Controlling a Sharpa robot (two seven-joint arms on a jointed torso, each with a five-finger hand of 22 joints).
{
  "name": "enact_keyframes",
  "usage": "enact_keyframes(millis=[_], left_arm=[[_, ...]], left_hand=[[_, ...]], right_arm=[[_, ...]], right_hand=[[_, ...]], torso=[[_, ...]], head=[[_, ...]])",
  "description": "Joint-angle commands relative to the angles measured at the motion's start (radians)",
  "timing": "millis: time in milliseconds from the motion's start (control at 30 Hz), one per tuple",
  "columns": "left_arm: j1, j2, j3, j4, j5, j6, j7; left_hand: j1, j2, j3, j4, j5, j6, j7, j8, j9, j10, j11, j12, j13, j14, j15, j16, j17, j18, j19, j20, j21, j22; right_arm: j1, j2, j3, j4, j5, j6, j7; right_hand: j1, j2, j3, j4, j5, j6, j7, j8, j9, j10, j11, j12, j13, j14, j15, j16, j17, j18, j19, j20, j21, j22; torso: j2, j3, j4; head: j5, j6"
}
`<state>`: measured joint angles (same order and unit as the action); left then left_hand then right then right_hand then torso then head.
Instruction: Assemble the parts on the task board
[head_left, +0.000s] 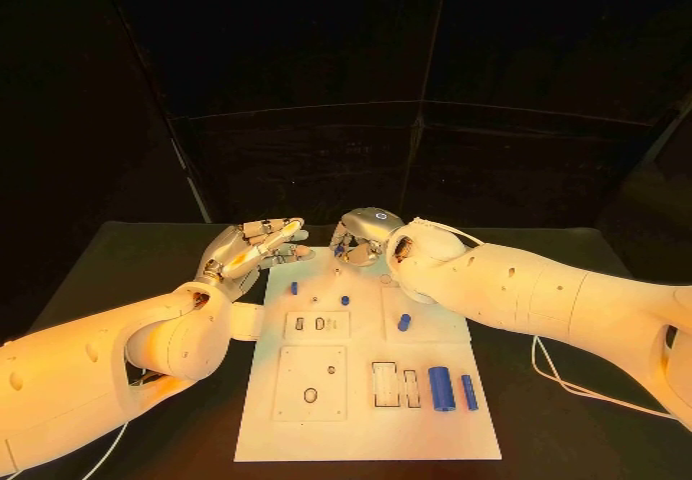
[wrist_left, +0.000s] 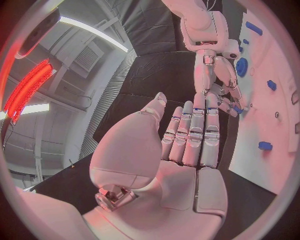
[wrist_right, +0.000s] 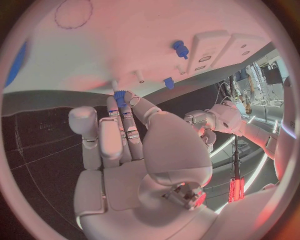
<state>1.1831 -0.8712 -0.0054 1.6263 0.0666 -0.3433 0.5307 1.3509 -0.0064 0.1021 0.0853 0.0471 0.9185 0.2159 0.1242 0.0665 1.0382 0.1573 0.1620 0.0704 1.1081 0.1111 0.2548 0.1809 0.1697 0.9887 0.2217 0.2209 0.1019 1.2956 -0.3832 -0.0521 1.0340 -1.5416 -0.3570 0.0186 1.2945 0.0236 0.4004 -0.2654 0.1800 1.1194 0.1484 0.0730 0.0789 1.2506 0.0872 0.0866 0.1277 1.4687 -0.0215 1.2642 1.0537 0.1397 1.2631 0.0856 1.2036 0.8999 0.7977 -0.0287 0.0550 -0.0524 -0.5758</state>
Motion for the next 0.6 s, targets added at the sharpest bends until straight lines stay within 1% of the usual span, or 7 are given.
enact_keyframes(millis=[33, 67, 200, 333, 467, 600], left_arm=[[0.004, -0.002, 0.001, 0.004, -0.006, 0.006, 0.007], [0.005, -0.003, 0.001, 0.005, -0.006, 0.007, 0.007], [0.006, -0.003, 0.001, 0.004, -0.006, 0.007, 0.007], [0.007, -0.003, 0.001, 0.002, -0.006, 0.007, 0.007], [0.007, -0.004, 0.001, 0.0, -0.006, 0.006, 0.006], [0.008, -0.005, 0.001, -0.001, -0.006, 0.006, 0.006]], left_hand=[[-0.012, 0.001, 0.001, -0.003, 0.004, 0.004, 0.004, -0.005, -0.001, 0.003, 0.005, -0.003, -0.001, 0.008, 0.0, 0.005, 0.001, 0.013, 0.007, 0.002, -0.007, -0.002], [-0.012, 0.001, 0.001, -0.003, 0.004, 0.004, 0.004, -0.005, -0.001, 0.003, 0.005, -0.003, -0.001, 0.008, 0.0, 0.005, 0.001, 0.013, 0.007, 0.002, -0.007, -0.002], [-0.012, 0.001, 0.001, -0.003, 0.004, 0.004, 0.004, -0.005, -0.001, 0.003, 0.005, -0.003, -0.001, 0.008, 0.0, 0.005, 0.001, 0.013, 0.007, 0.002, -0.007, -0.002], [-0.012, 0.001, 0.001, -0.003, 0.004, 0.004, 0.004, -0.005, -0.001, 0.003, 0.005, -0.003, -0.001, 0.008, 0.0, 0.005, 0.001, 0.013, 0.007, 0.002, -0.007, -0.002], [-0.012, 0.001, 0.0, -0.005, 0.004, 0.003, 0.005, -0.007, -0.001, 0.001, 0.006, -0.005, -0.002, 0.008, 0.001, 0.006, 0.002, 0.013, 0.008, 0.002, -0.008, -0.002], [-0.012, 0.001, 0.0, -0.005, 0.004, 0.003, 0.005, -0.007, -0.001, 0.001, 0.006, -0.005, -0.002, 0.008, 0.001, 0.006, 0.002, 0.013, 0.008, 0.002, -0.008, -0.002]], right_arm=[[-0.003, -0.003, -0.003, -0.002, -0.018, 0.047, -0.009], [-0.003, -0.006, -0.003, 0.0, -0.025, 0.048, -0.014], [-0.003, -0.012, -0.003, 0.007, -0.043, 0.036, -0.027], [-0.003, -0.018, -0.003, 0.016, -0.058, 0.022, -0.035], [-0.003, -0.026, -0.003, 0.025, -0.064, 0.023, -0.038], [-0.003, -0.038, -0.003, 0.04, -0.069, 0.022, -0.04]], right_hand=[[0.0, -0.011, 0.006, 0.003, -0.007, -0.004, 0.001, -0.001, 0.002, 0.007, -0.016, -0.006, -0.001, 0.027, 0.006, 0.007, 0.001, -0.012, -0.005, 0.002, 0.006, -0.001], [0.0, -0.012, 0.006, 0.003, -0.007, -0.004, 0.001, -0.001, 0.002, 0.007, -0.016, -0.006, -0.001, 0.027, 0.006, 0.007, 0.001, -0.012, -0.005, 0.002, 0.006, -0.001], [-0.001, -0.012, 0.006, 0.003, -0.008, -0.004, 0.001, -0.001, 0.002, 0.007, -0.017, -0.005, -0.001, 0.027, 0.006, 0.007, 0.002, -0.012, -0.005, 0.002, 0.007, -0.001], [-0.001, -0.014, 0.006, 0.003, -0.009, -0.004, 0.001, -0.001, 0.002, 0.007, -0.017, -0.005, 0.0, 0.027, 0.006, 0.008, 0.003, -0.012, -0.005, 0.002, 0.007, 0.0], [-0.002, -0.018, 0.006, 0.003, -0.009, -0.004, 0.0, -0.001, 0.002, 0.008, -0.017, -0.005, 0.001, 0.027, 0.006, 0.009, 0.003, -0.012, -0.005, 0.002, 0.008, 0.0], [-0.004, -0.021, 0.005, 0.004, -0.01, -0.003, 0.0, -0.001, 0.003, 0.009, -0.017, -0.005, 0.002, 0.027, 0.006, 0.01, 0.004, -0.012, -0.005, 0.002, 0.009, 0.001]], torso=[[0.004, -0.0004, -0.0016], [0.004, 0.0002, -0.0014], [0.003, 0.0016, -0.0018], [0.004, 0.0013, -0.0005], [0.004, 0.0007, -0.0003], [0.005, 0.001, 0.0]], head=[[0.004, 0.002], [0.005, -0.001], [0.005, -0.004], [0.005, -0.003], [0.006, -0.004], [0.008, -0.005]])
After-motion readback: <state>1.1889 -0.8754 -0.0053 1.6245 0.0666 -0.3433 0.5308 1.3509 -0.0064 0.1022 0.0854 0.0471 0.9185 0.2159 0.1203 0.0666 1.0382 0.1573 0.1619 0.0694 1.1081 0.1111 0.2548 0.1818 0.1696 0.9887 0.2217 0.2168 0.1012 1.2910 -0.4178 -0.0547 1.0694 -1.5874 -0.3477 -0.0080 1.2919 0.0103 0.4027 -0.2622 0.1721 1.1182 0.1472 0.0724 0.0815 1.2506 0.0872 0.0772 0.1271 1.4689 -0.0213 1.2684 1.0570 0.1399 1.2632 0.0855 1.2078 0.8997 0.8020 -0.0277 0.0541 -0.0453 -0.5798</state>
